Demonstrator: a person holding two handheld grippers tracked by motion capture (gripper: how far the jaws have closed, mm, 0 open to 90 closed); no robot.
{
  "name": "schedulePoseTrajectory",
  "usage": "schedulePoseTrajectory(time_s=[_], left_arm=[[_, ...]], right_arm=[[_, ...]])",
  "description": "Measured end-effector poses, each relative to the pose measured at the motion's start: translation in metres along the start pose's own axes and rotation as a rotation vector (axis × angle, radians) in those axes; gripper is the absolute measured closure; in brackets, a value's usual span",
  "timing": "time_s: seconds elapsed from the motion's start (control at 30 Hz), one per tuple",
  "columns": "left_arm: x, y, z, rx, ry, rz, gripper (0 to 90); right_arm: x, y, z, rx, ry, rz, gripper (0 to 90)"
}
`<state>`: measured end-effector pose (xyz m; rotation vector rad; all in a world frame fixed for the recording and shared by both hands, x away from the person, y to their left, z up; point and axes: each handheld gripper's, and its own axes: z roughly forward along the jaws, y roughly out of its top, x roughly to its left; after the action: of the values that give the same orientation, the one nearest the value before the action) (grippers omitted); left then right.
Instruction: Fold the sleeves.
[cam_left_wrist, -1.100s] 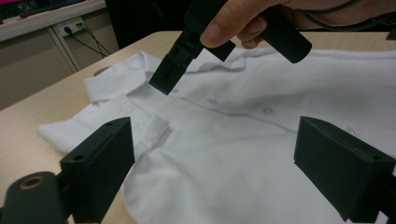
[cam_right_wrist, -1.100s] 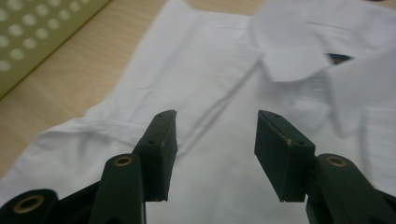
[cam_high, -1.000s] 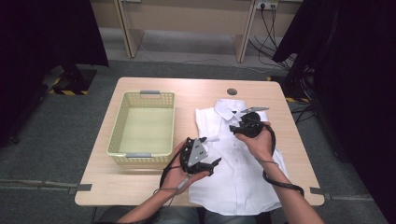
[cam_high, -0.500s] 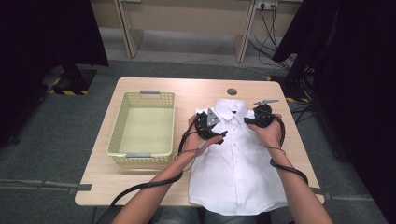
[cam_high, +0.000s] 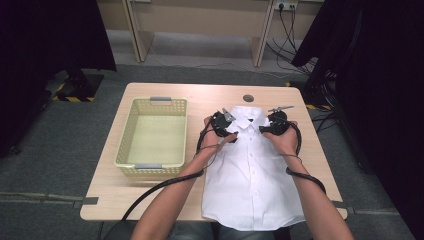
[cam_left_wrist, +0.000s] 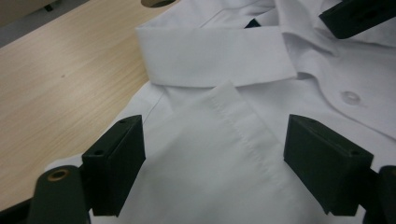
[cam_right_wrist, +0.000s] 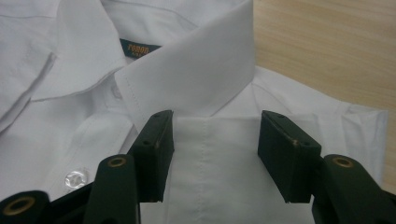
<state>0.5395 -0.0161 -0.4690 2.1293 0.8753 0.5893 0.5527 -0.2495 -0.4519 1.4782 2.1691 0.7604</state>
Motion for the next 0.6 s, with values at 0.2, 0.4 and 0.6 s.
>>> schedulePoseTrajectory(time_s=[0.2,0.4,0.6], left_arm=[[0.006,-0.001,0.005,0.022,0.004,-0.003,22.1],[0.009,-0.001,0.009,0.051,-0.008,-0.021,24.1],[0.007,-0.001,0.004,0.084,-0.020,-0.038,28.0]], right_arm=[[0.002,-0.003,0.006,0.030,0.014,-0.006,47.9],[0.005,-0.008,0.003,0.032,0.030,-0.012,54.8],[0.011,-0.017,-0.003,0.017,0.038,-0.011,55.7]])
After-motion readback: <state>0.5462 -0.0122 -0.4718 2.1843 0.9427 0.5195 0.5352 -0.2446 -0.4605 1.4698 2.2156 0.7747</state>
